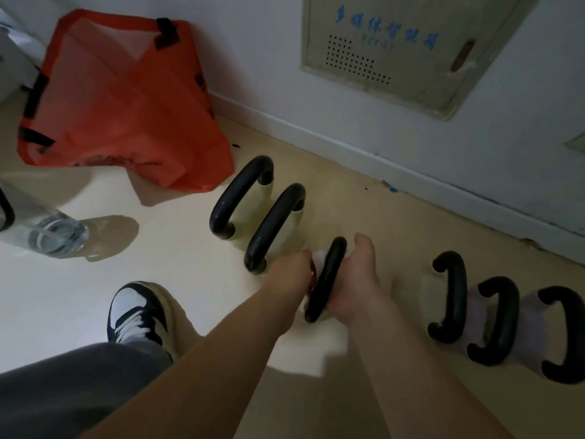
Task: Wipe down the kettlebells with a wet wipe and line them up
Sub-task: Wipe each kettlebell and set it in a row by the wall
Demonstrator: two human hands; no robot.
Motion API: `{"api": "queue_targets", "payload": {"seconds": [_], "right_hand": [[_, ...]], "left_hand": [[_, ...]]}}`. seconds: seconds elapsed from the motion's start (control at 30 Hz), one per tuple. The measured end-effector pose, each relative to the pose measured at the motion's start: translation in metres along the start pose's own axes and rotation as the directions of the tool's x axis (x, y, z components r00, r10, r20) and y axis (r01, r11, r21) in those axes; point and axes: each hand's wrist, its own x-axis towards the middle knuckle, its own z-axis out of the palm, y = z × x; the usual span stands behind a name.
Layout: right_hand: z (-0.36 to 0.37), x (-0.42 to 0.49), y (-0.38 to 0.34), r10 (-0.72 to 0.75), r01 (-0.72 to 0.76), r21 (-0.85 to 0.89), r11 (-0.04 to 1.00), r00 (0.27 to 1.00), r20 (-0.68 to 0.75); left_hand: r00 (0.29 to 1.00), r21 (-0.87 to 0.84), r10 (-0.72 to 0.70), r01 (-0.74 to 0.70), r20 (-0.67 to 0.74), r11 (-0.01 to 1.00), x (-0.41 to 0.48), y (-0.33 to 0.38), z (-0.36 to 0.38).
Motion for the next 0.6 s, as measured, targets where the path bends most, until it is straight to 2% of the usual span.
{"api": "queue_targets", "payload": {"seconds": [0.07, 0.17, 0.37, 0.53, 0.6], "right_hand": [[0.013, 0.004, -0.018, -0.013, 0.012, 0.027, 1.0, 0.999, 0.038], [0.027, 0.012, -0.033, -0.015, 0.013, 0.07, 0.997, 1.0, 0.019], [0.04, 0.023, -0.034, -0.007, 0.006, 0.078, 0.997, 1.0, 0.01], [0.043, 0.021, -0.03, 0.01, -0.01, 0.059, 0.998, 1.0, -0.001], [0.039, 0.02, -0.033, 0.019, -0.019, 0.082, 0.996, 1.0, -0.007]], "left_hand": [[0.998, -0.017, 0.057, -0.057, 0.012, 0.998, 0.008, 0.013, 0.003], [0.997, -0.048, 0.036, -0.033, 0.07, 0.998, 0.008, 0.024, 0.011], [0.997, -0.086, 0.06, -0.056, 0.051, 0.995, 0.012, 0.028, 0.007], [0.993, -0.053, 0.121, -0.121, -0.009, 0.991, 0.02, 0.02, 0.001], [0.996, -0.039, 0.084, -0.084, -0.001, 0.996, 0.021, 0.016, -0.001]]}}
